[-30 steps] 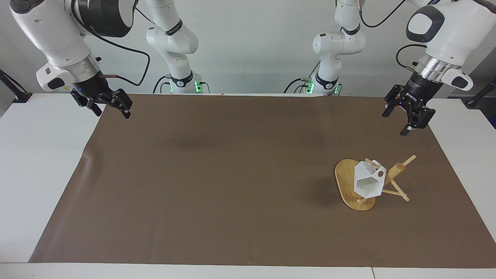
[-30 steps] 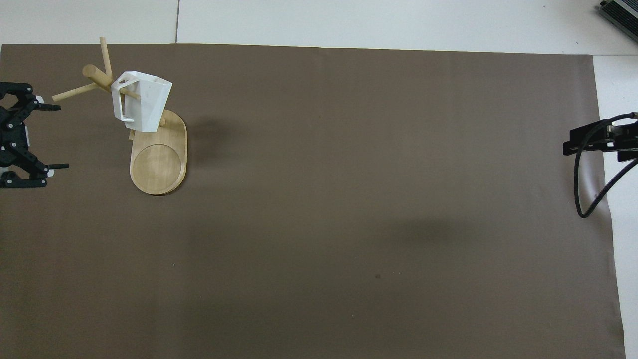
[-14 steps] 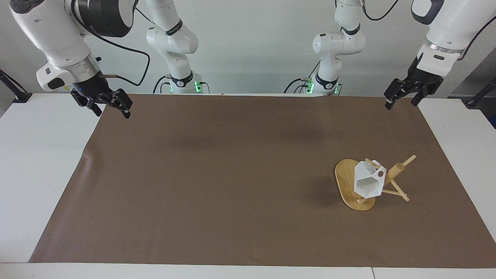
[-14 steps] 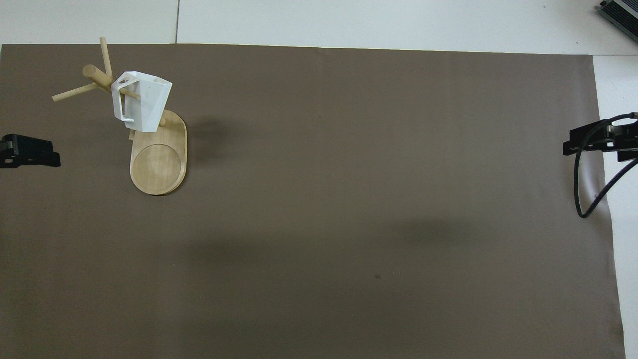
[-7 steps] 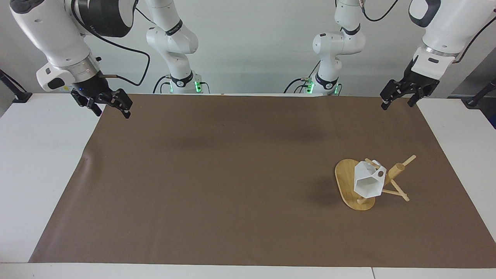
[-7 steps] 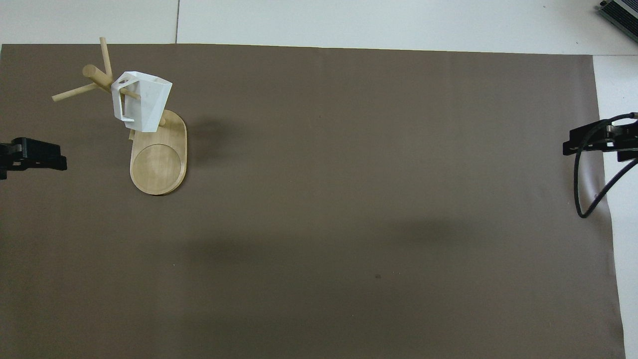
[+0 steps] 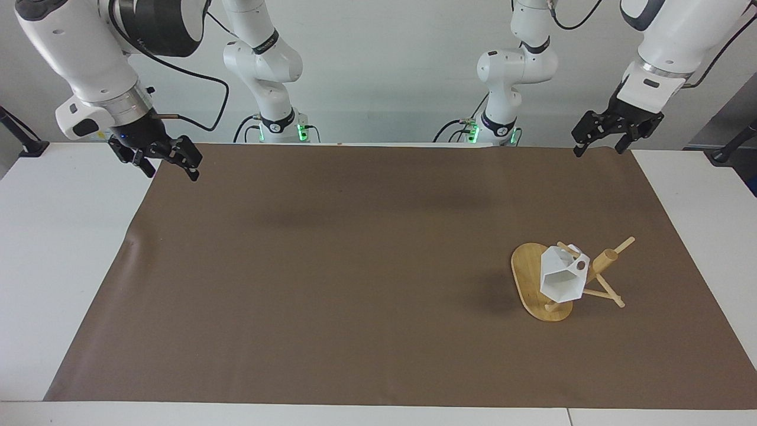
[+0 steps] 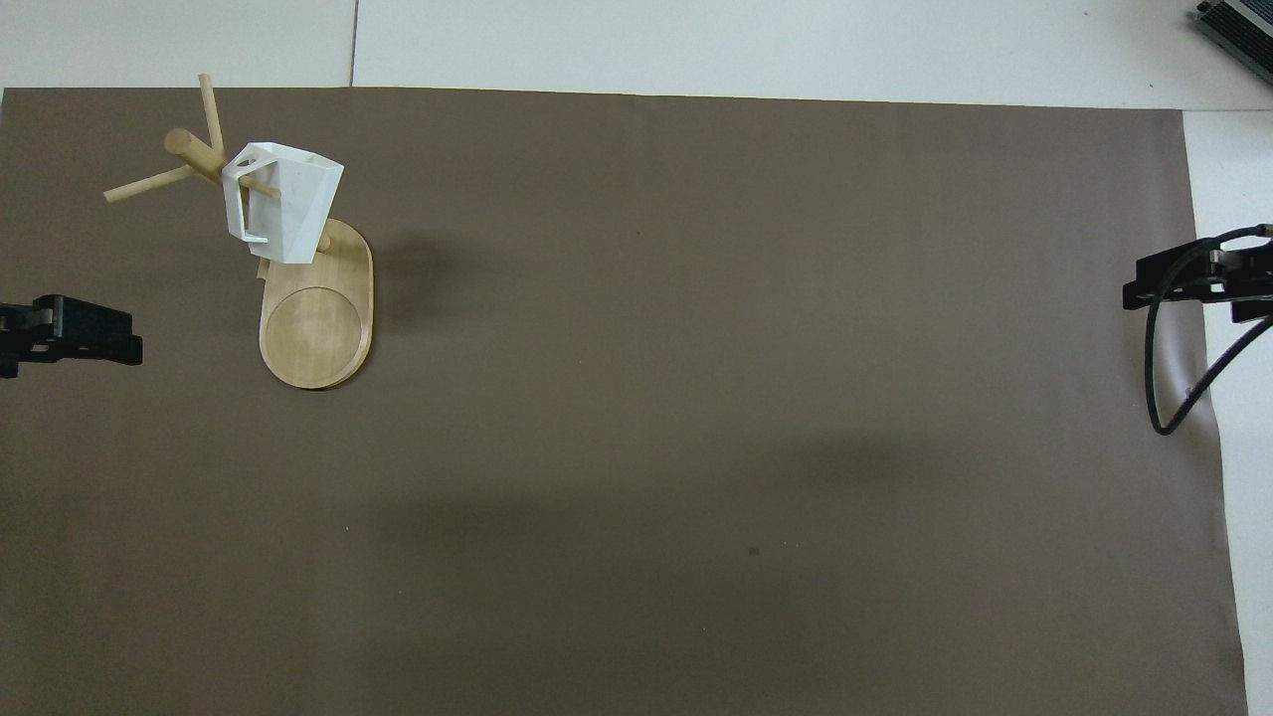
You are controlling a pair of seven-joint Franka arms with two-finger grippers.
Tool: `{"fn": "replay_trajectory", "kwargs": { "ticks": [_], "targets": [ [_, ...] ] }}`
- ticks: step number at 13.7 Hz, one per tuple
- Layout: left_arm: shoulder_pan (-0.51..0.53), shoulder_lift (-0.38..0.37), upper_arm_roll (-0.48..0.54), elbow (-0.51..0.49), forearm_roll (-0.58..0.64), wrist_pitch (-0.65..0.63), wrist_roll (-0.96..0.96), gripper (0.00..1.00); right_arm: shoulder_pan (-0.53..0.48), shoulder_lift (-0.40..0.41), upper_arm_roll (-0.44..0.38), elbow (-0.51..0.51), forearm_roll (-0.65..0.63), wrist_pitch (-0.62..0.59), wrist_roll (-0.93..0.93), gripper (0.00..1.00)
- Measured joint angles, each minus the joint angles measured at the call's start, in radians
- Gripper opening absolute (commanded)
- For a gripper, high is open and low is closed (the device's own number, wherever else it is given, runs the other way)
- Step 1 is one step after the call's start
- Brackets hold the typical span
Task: Hang cup on rack
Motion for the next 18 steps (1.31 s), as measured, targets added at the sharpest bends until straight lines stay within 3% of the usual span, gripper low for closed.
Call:
{"fn": "replay_trajectory", "kwargs": {
  "ticks": [3, 18],
  "targets": [
    [-0.067, 0.0, 0.047, 0.014, 0.0, -0.017, 0.0, 1.0, 0.0, 0.0, 0.0, 0.0, 0.0, 0.0, 0.0, 1.0],
    [-0.064, 0.0, 0.057, 0.001, 0.0, 0.009, 0.0, 1.0, 0.0, 0.0, 0.0, 0.0, 0.0, 0.0, 0.0, 1.0]
  ]
}}
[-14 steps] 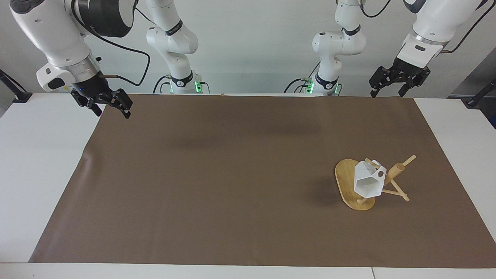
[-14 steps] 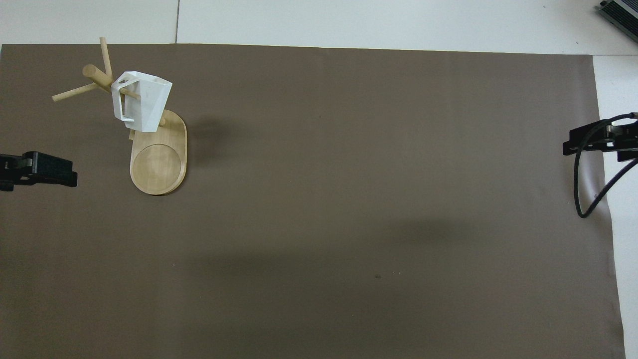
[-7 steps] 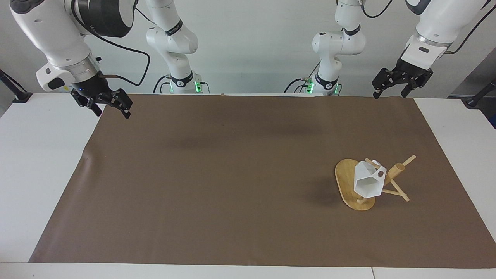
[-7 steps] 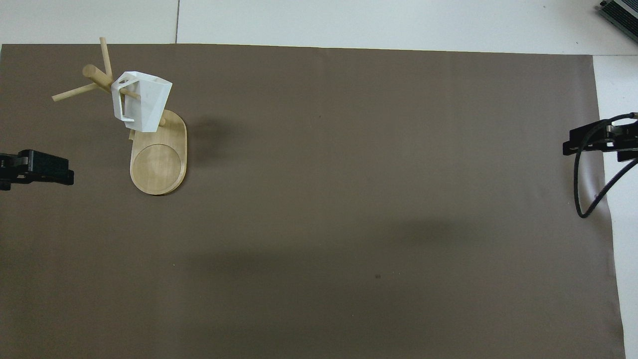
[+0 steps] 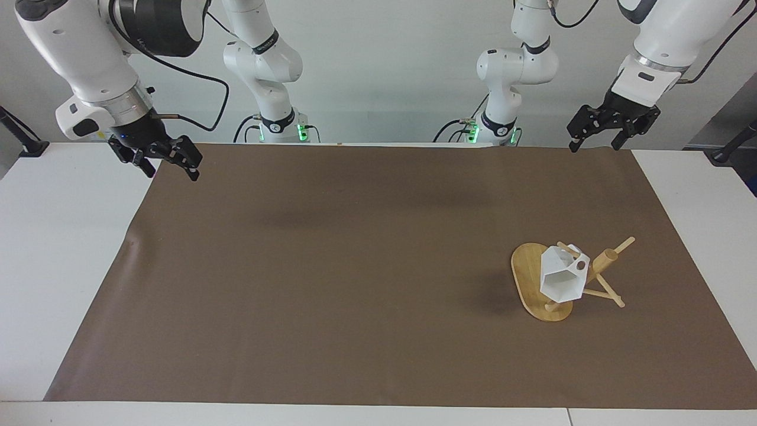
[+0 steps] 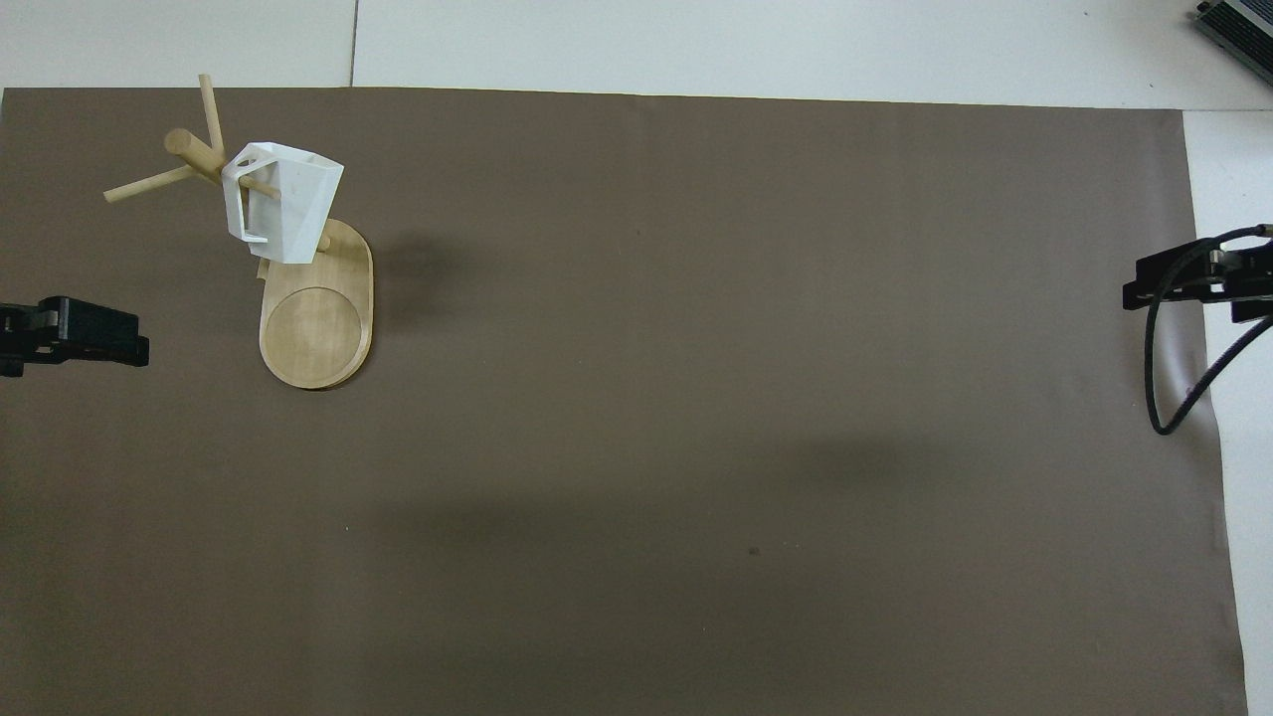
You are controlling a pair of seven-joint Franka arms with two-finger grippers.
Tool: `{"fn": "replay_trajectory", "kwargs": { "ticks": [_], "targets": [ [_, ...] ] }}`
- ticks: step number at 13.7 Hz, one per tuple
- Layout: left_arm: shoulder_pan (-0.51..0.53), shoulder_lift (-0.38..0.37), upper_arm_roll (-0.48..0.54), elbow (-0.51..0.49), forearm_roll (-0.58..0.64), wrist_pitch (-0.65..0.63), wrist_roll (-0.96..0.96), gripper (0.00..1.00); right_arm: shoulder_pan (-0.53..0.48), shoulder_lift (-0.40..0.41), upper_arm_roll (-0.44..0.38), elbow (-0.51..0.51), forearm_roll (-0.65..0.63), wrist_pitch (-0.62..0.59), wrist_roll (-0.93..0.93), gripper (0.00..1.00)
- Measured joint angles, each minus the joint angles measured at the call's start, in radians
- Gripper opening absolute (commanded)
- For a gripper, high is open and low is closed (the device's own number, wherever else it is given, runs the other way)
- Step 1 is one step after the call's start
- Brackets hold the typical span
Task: Hang cup on rack
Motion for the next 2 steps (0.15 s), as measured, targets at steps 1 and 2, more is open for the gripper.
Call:
{"fn": "replay_trajectory", "kwargs": {
  "ticks": [1, 2],
  "targets": [
    [0.0, 0.0, -0.001, 0.0, 0.0, 0.001, 0.0, 1.0, 0.0, 0.0, 0.0, 0.0, 0.0, 0.0, 0.0, 1.0],
    [0.0, 0.0, -0.001, 0.0, 0.0, 0.002, 0.0, 1.0, 0.0, 0.0, 0.0, 0.0, 0.0, 0.0, 0.0, 1.0]
  ]
}}
